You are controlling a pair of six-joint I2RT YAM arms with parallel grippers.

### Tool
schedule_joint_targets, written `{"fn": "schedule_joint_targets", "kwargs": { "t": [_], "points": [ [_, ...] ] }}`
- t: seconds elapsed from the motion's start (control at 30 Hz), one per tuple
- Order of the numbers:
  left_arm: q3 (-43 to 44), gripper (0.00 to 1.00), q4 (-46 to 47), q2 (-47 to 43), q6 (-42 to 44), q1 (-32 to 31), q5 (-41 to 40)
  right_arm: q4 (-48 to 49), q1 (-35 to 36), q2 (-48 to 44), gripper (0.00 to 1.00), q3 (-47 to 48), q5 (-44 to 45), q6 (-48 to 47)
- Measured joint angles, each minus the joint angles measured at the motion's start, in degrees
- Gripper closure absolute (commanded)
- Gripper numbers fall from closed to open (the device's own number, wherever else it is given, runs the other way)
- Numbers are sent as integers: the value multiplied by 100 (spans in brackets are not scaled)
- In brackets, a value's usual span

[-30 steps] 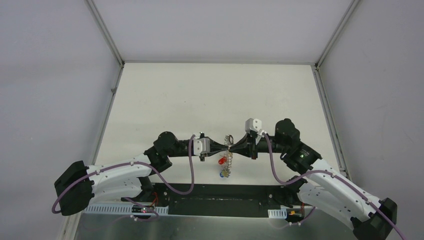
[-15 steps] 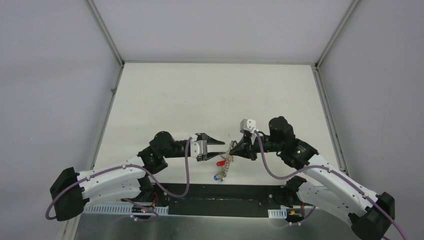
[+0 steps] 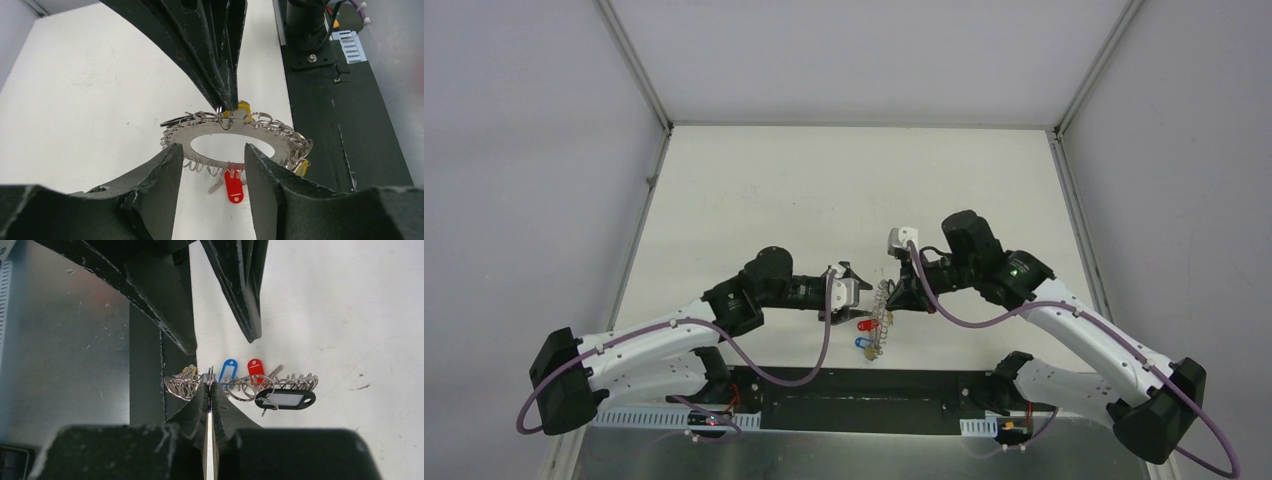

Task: Put the keys on the keyring

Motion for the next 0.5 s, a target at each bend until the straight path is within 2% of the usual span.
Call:
{"fn": "schedule_joint_targets", "kwargs": {
  "t": [0.27,0.5],
  "points": [
    [369,61,-210,752,-48,0,256,-330,0,55,100,9,-63,-22],
    [487,68,-153,925,-175,0,603,-376,0,120,100,20,-66,-17]
  ]
}}
